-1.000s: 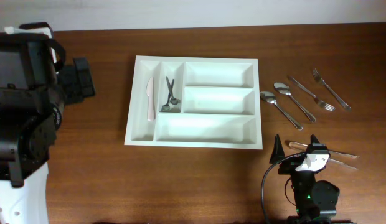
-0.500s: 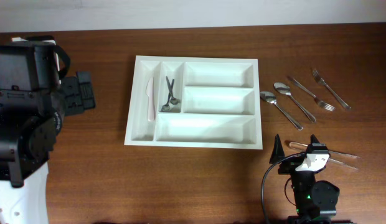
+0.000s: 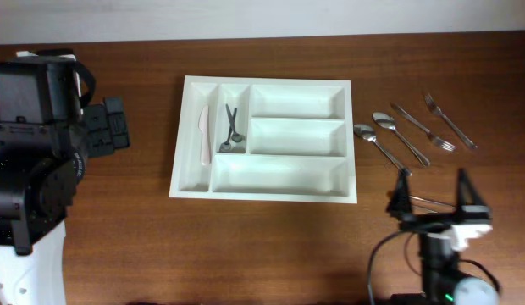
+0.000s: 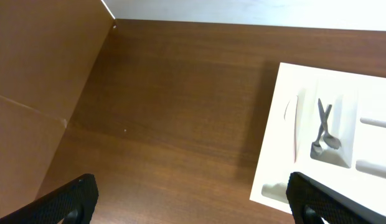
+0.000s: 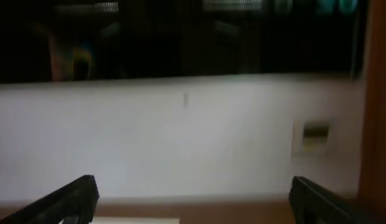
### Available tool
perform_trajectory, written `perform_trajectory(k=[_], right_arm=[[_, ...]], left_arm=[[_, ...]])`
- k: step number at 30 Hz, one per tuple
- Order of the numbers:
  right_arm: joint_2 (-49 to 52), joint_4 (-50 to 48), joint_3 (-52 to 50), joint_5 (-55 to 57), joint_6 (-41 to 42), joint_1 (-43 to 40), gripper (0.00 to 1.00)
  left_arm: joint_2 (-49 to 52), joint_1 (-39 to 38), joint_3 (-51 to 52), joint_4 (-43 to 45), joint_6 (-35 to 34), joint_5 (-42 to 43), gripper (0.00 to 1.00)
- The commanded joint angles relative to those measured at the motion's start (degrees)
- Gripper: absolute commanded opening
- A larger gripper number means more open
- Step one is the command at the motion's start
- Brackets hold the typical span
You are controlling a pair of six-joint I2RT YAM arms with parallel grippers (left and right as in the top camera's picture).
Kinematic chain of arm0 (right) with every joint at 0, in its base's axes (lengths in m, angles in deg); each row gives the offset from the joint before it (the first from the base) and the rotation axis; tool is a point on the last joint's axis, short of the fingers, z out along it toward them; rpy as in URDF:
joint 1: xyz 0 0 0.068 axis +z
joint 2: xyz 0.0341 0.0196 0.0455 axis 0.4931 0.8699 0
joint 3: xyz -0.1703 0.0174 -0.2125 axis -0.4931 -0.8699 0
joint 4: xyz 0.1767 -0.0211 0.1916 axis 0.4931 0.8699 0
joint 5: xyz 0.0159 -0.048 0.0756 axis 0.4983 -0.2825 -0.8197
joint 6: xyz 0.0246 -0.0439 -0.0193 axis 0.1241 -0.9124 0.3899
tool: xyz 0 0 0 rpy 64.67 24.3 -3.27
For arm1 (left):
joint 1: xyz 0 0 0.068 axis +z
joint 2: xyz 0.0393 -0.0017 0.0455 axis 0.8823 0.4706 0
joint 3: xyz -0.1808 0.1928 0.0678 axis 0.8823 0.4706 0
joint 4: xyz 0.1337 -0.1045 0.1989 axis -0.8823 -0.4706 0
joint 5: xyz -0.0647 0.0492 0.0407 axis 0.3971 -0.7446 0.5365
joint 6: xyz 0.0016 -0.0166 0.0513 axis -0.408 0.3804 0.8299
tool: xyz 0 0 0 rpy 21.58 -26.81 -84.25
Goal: Pack container
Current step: 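Move the right gripper over the two silver spoons and grasp one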
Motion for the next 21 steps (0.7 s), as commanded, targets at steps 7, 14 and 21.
perform_trajectory(k=[7,14,21], right_arm=[[20.6,29.1,46.0,11.2,-11.8,0.2,0.99],[43.0,64.2,78.6,15.6,-13.3,0.2,0.99],[65.0,82.3,88.5,14.1,-13.4,0.2,0.99]], left_arm=[[-0.3,0.2,-0.4,-0.1,0.3,-1.0,0.99],[-0.3,0.2,-0.4,-0.1,0.3,-1.0,0.99],[-0.3,0.2,-0.4,-0.1,0.3,-1.0,0.99]])
